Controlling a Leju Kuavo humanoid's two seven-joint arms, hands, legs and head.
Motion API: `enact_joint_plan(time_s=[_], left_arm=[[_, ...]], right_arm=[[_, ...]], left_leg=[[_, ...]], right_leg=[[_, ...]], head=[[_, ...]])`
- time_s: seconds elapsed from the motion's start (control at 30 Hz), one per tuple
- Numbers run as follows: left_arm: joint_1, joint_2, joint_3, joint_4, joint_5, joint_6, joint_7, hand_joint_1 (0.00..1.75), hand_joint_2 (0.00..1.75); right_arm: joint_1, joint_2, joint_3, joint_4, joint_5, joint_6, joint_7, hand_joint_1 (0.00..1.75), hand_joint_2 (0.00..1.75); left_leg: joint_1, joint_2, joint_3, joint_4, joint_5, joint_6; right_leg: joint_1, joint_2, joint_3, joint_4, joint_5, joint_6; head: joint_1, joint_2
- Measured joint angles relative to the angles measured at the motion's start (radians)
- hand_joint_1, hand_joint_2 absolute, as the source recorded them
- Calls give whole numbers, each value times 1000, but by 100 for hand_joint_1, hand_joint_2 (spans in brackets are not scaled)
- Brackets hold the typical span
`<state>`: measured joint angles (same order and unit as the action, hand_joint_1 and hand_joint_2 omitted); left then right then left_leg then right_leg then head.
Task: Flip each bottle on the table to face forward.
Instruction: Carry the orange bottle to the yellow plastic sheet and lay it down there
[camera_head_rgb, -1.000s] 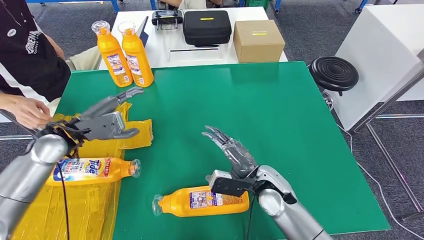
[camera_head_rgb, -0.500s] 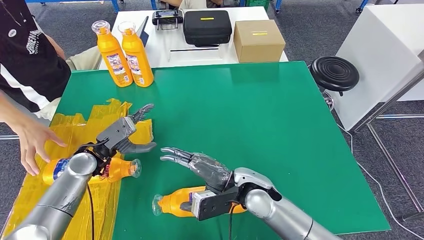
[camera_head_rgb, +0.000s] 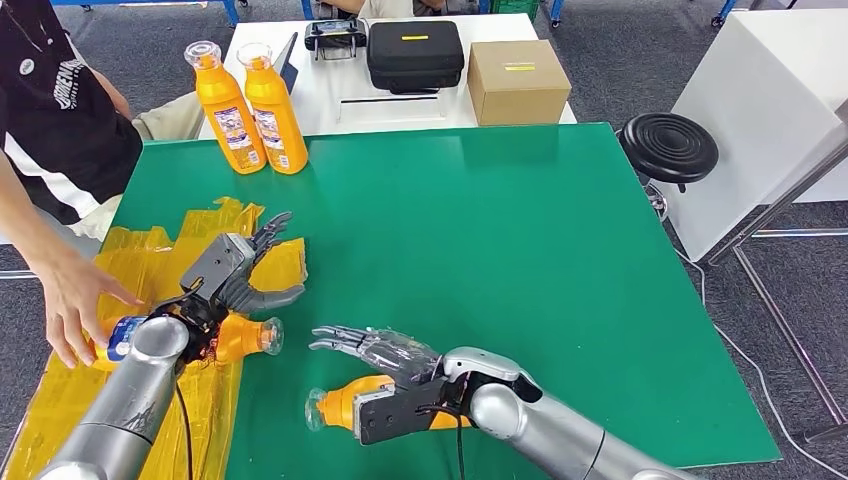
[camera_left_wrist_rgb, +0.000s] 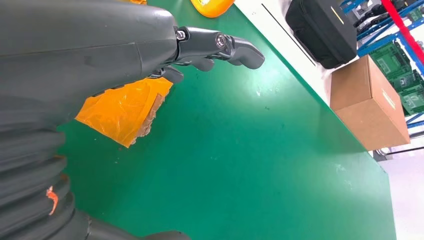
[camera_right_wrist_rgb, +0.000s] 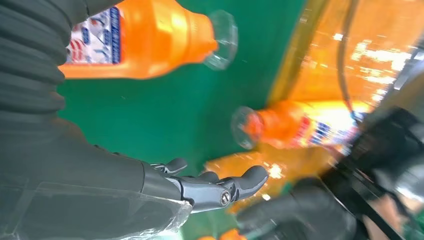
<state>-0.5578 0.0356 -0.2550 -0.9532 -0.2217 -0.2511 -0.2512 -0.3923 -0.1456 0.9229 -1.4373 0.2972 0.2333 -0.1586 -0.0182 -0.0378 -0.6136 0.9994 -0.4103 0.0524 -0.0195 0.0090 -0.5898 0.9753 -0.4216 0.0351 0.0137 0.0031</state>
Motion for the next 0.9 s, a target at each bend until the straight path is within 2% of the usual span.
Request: enact_joint_plan(time_s=[0.23, 0.47, 0.63, 0.9], left_arm=[[-1, -13, 48, 24, -5, 35, 1, 0, 175], [-3, -19, 142, 82, -6, 132, 9, 0, 175], [-5, -23, 188, 129, -13, 143, 0, 0, 175], [-13, -39, 215, 167, -15, 155, -1, 0, 175]], right_arm=[[0, -18, 29, 13, 78, -40, 83, 0, 175], [-13, -121, 19, -162, 268, -60, 215, 0, 175], [-1, -190, -5, -268, 307, -49, 228, 0, 175], [7, -232, -14, -330, 360, -55, 241, 0, 175]], left_leg=[[0, 0, 0, 0, 0, 0], [0, 0, 0, 0, 0, 0], [0, 0, 0, 0, 0, 0], [0, 0, 0, 0, 0, 0]], right_leg=[[0, 0, 0, 0, 0, 0], [0, 0, 0, 0, 0, 0], [0, 0, 0, 0, 0, 0], [0, 0, 0, 0, 0, 0]], head=[[0, 0], [0, 0], [0, 0], [0, 0]])
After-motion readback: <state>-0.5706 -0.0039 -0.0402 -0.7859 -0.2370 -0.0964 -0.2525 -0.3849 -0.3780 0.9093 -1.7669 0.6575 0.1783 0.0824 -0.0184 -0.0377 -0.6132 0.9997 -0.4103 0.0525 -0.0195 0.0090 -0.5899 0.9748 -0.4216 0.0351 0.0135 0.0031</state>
